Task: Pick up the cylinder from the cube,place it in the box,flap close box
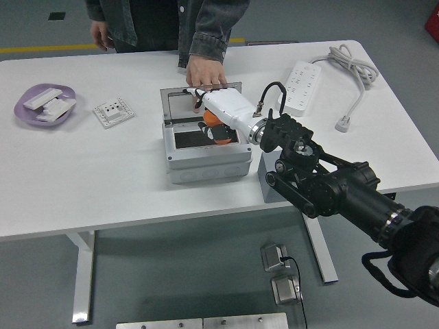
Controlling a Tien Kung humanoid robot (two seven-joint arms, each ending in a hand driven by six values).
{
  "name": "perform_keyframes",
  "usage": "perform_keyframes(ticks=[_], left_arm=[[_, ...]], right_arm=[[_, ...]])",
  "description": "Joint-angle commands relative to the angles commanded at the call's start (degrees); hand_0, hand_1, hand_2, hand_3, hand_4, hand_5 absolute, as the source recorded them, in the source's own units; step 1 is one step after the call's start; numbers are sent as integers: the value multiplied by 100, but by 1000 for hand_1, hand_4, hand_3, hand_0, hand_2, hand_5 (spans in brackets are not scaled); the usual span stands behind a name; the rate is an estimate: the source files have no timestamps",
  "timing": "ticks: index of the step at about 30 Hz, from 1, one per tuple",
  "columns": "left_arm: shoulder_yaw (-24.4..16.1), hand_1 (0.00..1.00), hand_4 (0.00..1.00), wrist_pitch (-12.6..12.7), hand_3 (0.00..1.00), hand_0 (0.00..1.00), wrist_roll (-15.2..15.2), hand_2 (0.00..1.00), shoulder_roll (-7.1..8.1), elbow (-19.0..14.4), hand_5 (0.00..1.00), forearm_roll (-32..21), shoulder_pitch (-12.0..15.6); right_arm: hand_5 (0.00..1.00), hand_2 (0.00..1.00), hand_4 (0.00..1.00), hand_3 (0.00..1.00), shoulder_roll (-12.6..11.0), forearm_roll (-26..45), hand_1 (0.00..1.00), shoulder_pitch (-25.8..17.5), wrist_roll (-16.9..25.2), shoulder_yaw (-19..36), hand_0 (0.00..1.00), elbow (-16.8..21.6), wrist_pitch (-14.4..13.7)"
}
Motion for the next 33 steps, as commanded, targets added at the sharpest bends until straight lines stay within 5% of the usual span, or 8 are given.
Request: perform_keyframes(ticks=[2, 3, 10, 22, 33], left_arm=[[8, 584, 570, -3, 609, 645, 5, 527, 0, 0, 167, 10, -10], [15, 575, 535, -6, 605, 645, 6, 527, 0, 0, 139, 14, -16], [39, 562, 499, -15, 602, 644, -15, 527, -18, 0, 110, 11, -38], [-33, 555, 465, -8, 598, 641, -41, 523, -33, 0, 86, 27, -26], [-83, 552, 465, -1, 594, 641, -59, 523, 7, 0, 82, 58, -83]], right_arm=[[167, 725, 850, 998, 0, 10, 633, -5, -3, 11, 599, -11, -13], [246, 749, 947, 998, 0, 9, 640, -5, -7, 22, 615, -12, -22], [280, 760, 967, 998, 0, 79, 648, -8, -22, 60, 625, 121, -87], [301, 749, 973, 998, -44, 294, 647, 15, -125, 108, 623, 981, -58], [314, 743, 968, 998, -69, 450, 640, 480, -135, 392, 618, 182, 110]])
